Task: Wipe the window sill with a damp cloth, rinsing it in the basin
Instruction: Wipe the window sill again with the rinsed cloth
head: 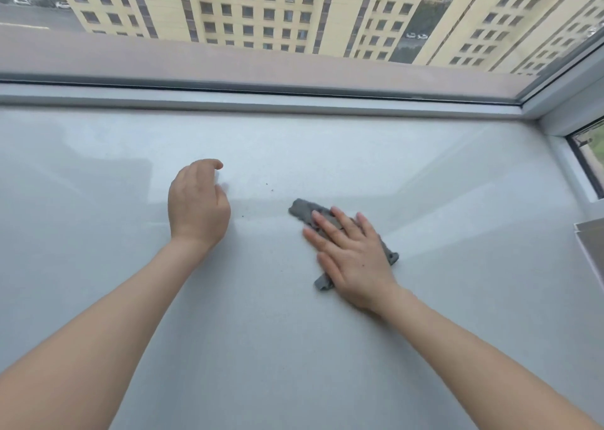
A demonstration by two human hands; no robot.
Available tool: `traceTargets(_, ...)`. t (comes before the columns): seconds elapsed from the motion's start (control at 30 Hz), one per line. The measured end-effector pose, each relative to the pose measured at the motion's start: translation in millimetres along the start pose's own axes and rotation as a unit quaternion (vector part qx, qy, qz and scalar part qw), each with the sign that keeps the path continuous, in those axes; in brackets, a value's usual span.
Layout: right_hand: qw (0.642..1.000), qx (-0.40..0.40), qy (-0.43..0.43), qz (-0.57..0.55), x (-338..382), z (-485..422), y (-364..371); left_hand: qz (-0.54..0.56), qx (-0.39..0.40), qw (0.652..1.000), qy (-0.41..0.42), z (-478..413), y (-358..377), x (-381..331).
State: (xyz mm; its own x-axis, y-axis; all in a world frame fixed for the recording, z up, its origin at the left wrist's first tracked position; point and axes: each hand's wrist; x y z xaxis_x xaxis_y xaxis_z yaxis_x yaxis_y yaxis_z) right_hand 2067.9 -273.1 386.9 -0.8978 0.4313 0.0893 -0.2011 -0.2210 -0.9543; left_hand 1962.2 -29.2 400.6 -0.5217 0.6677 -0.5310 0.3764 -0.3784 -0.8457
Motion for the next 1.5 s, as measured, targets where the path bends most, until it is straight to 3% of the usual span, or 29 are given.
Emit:
traceTargets(0.1, 0.98, -0.007, 0.196, -0.044, -81, -5, -14, 0.004, 0.034, 0.999, 0.035, -2, 9, 8)
traceTargets(0.17, 0.949, -0.029, 0.298, -0.098, -99, -8, -20, 0.078, 0.03, 0.996, 0.016, -2, 13, 10)
traceTargets(0.2, 0.941, -0.054, 0.307, -0.131, -88, -11, -23, 0.148, 0.018, 0.989, -0.013, -2, 12, 10)
traceTargets(0.27, 0.959, -0.083, 0.22, -0.16, -31, -14, -21, 0.3, -0.012, 0.951, -0.075, -1, 6, 8)
traceTargets(0.33, 0.991, -0.049, 0.029, -0.119, 44, -4, -7, 0.381, -0.042, 0.919, -0.094, 0, 2, 8)
traceTargets(0.4, 0.988, 0.008, -0.144, -0.064, 93, -1, -1, 0.44, -0.051, 0.892, -0.093, 0, 0, 10)
traceTargets(0.5, 0.977, 0.036, -0.208, -0.038, 93, -62, -13, 0.513, -0.047, 0.852, -0.091, -3, -5, 12)
traceTargets(0.63, 0.994, 0.032, -0.072, -0.072, 48, -141, -46, 0.529, -0.037, 0.841, -0.105, -7, -8, 13)
traceTargets(0.77, 0.986, -0.009, 0.125, -0.113, -62, -103, -48, 0.511, -0.04, 0.853, -0.102, -13, -4, 5)
traceTargets(0.9, 0.92, -0.01, 0.356, -0.162, -153, -20, -45, 0.469, -0.035, 0.877, -0.103, -12, 3, 1)
traceTargets(1.0, 0.894, -0.052, 0.394, -0.207, -158, -1, -50, 0.408, -0.023, 0.907, -0.105, -12, 5, 0)
traceTargets(1.1, 0.836, -0.208, 0.38, -0.338, -131, -8, -64, 0.376, -0.012, 0.921, -0.103, -15, 7, -4)
traceTargets(1.17, 0.762, -0.282, 0.327, -0.482, -107, -12, -82, 0.365, -0.008, 0.925, -0.101, -18, 9, -9)
traceTargets(1.2, 0.712, -0.282, 0.294, -0.572, -96, -14, -93, 0.362, -0.008, 0.926, -0.102, -21, 9, -13)
traceTargets(1.27, 0.601, -0.217, 0.228, -0.735, -84, -18, -115, 0.354, -0.012, 0.93, -0.1, -27, 10, -21)
traceTargets(1.3, 0.583, -0.175, 0.22, -0.762, -84, -22, -118, 0.35, -0.014, 0.931, -0.1, -30, 10, -26)
traceTargets(1.33, 0.607, -0.131, 0.222, -0.751, -84, -27, -116, 0.346, -0.015, 0.933, -0.099, -34, 10, -30)
traceTargets(1.4, 0.773, -0.084, 0.276, -0.564, -90, -32, -103, 0.339, -0.015, 0.936, -0.096, -40, 11, -40)
traceTargets(1.43, 0.837, -0.106, 0.309, -0.439, -93, -31, -95, 0.332, -0.015, 0.939, -0.093, -43, 11, -44)
traceTargets(1.5, 0.895, -0.183, 0.289, -0.285, -85, -27, -90, 0.309, -0.013, 0.947, -0.085, -48, 13, -51)
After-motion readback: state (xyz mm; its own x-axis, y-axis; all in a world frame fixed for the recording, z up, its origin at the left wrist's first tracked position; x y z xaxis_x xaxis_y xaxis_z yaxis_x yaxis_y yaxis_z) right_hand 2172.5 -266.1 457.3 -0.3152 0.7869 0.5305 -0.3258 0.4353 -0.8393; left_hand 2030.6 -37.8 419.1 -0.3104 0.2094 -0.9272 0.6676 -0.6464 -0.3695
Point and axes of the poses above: each hand's wrist, its own z-axis away from the middle knuckle, its own y-axis out of the palm, x = y × z, and after that the axes turned 13 degrees about x, right-handed
